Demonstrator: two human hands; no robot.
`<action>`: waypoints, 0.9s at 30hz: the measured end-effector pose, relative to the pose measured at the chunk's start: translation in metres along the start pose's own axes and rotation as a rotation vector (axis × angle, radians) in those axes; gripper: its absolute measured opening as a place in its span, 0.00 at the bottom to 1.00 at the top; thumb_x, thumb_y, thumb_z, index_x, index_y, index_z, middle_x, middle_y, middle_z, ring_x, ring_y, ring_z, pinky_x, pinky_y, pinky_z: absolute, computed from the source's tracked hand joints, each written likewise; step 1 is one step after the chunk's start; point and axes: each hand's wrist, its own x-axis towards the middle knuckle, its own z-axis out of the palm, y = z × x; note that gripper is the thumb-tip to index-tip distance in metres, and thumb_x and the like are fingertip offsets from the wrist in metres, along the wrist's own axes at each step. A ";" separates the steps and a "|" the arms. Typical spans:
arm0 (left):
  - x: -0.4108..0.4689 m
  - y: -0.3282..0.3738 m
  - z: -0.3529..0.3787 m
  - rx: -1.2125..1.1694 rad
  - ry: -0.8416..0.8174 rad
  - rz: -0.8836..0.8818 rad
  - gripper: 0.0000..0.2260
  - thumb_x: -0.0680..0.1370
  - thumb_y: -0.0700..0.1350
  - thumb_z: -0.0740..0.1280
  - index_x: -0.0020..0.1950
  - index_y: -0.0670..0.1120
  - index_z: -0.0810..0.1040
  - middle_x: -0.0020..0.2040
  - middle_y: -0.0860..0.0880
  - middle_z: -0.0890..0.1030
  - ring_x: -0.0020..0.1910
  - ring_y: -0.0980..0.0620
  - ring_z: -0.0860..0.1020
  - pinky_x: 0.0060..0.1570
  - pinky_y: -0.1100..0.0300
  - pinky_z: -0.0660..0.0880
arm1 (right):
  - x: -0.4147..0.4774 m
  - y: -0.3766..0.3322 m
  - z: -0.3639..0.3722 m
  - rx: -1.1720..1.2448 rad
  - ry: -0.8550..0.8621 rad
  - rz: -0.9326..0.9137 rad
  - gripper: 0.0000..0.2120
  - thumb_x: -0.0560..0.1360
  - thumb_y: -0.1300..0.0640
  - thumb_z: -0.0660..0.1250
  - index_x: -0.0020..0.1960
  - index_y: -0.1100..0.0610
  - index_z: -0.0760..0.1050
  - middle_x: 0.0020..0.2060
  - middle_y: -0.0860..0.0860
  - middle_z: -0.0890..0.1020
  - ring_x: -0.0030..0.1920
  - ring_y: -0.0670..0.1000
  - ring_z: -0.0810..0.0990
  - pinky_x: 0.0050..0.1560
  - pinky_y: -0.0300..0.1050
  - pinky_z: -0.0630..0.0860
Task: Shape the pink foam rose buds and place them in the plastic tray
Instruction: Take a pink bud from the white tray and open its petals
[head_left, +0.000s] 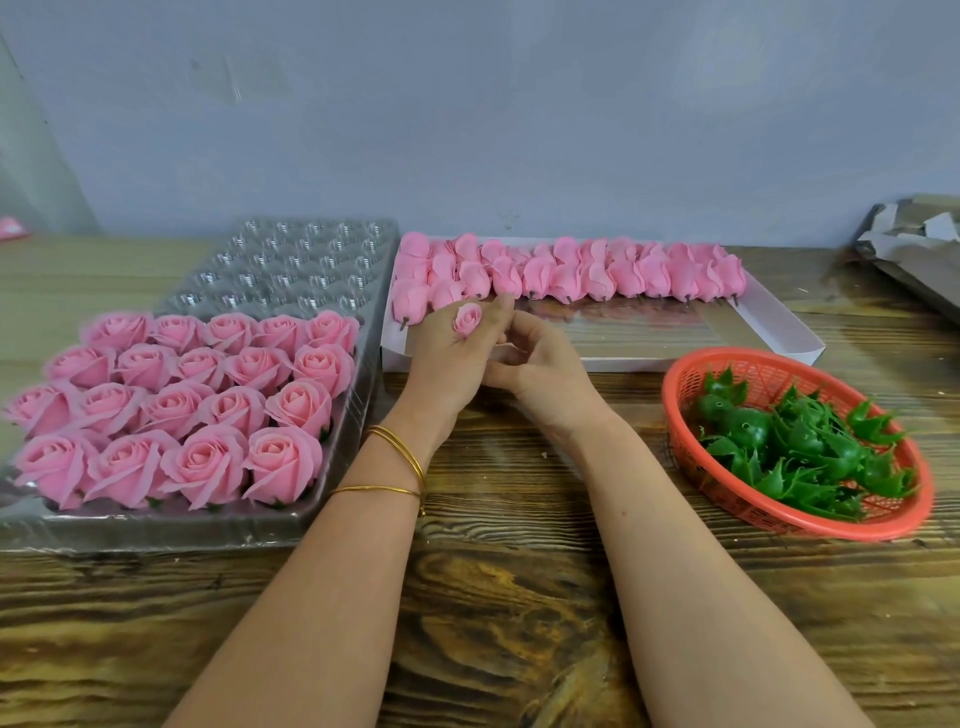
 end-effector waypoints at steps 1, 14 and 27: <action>0.000 0.001 -0.001 0.005 -0.007 0.005 0.12 0.76 0.57 0.68 0.34 0.55 0.80 0.32 0.56 0.79 0.36 0.59 0.79 0.36 0.65 0.75 | 0.000 0.000 0.000 0.017 -0.013 0.006 0.18 0.71 0.76 0.67 0.60 0.66 0.75 0.45 0.64 0.78 0.45 0.57 0.76 0.61 0.57 0.73; 0.003 -0.004 0.003 -0.011 0.072 0.009 0.18 0.75 0.57 0.65 0.26 0.54 0.74 0.26 0.56 0.73 0.30 0.58 0.73 0.32 0.69 0.70 | 0.000 -0.001 0.002 0.082 0.003 0.028 0.19 0.69 0.79 0.67 0.51 0.59 0.78 0.43 0.58 0.79 0.49 0.57 0.78 0.62 0.62 0.73; 0.001 -0.001 0.002 -0.002 0.012 -0.015 0.15 0.68 0.62 0.70 0.37 0.50 0.81 0.35 0.48 0.80 0.39 0.50 0.78 0.44 0.47 0.78 | 0.001 0.002 -0.001 0.076 -0.007 0.041 0.22 0.71 0.79 0.63 0.63 0.67 0.74 0.52 0.68 0.80 0.54 0.62 0.79 0.67 0.66 0.70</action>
